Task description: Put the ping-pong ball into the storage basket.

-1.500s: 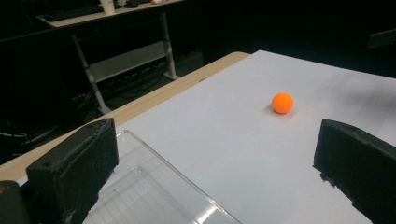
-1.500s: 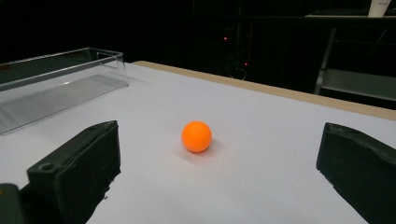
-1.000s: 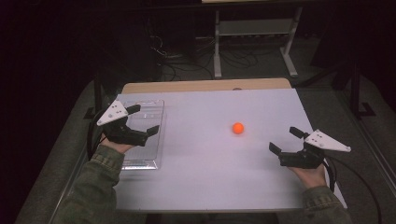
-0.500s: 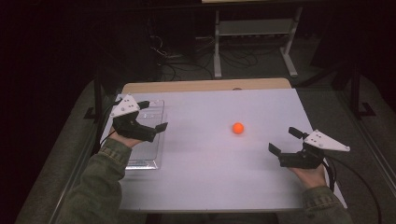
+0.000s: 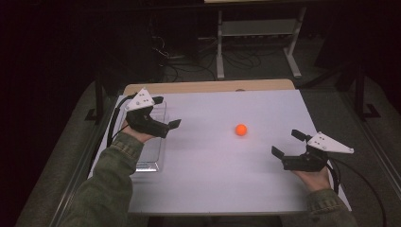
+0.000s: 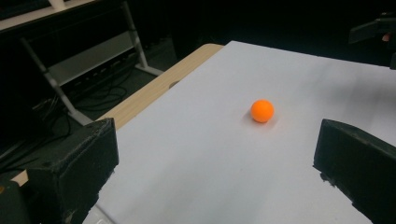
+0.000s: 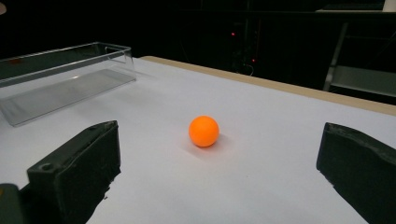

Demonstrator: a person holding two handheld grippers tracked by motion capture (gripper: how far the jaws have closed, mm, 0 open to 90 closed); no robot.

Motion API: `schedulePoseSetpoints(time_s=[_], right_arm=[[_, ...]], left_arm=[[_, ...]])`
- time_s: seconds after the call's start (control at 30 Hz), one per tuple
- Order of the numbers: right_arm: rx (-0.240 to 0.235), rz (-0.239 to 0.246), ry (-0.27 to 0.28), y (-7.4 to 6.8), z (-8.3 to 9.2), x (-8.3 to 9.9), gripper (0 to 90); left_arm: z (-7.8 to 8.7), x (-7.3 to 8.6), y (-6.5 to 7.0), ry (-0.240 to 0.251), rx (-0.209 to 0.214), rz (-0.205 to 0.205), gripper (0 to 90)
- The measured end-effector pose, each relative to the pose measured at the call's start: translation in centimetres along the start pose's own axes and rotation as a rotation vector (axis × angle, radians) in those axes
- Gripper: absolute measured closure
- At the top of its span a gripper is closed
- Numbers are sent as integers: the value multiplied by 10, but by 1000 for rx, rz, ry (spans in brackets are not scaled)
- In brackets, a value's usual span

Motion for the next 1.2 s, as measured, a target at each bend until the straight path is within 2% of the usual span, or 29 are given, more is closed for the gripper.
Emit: schedulePoseSetpoints(time_s=[0.73,1.2], right_arm=[[-18,-3,-8,0,2,1,0],[-31,-7,-22,0,2,5,0]], left_arm=[[-43,-26,5,-40,82,-39,0],[-65,-32,6,-82,112,-58,0]])
Point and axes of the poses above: each handheld gripper's, and its own axes: z roughly backward along the jaws, x roughly out of its underside, y roughly to its right, the point moved 3 cm from there along -z, roughly forward along the jaws, and after that the axes turned 3 degrees about -z, right-handed, at the moved point
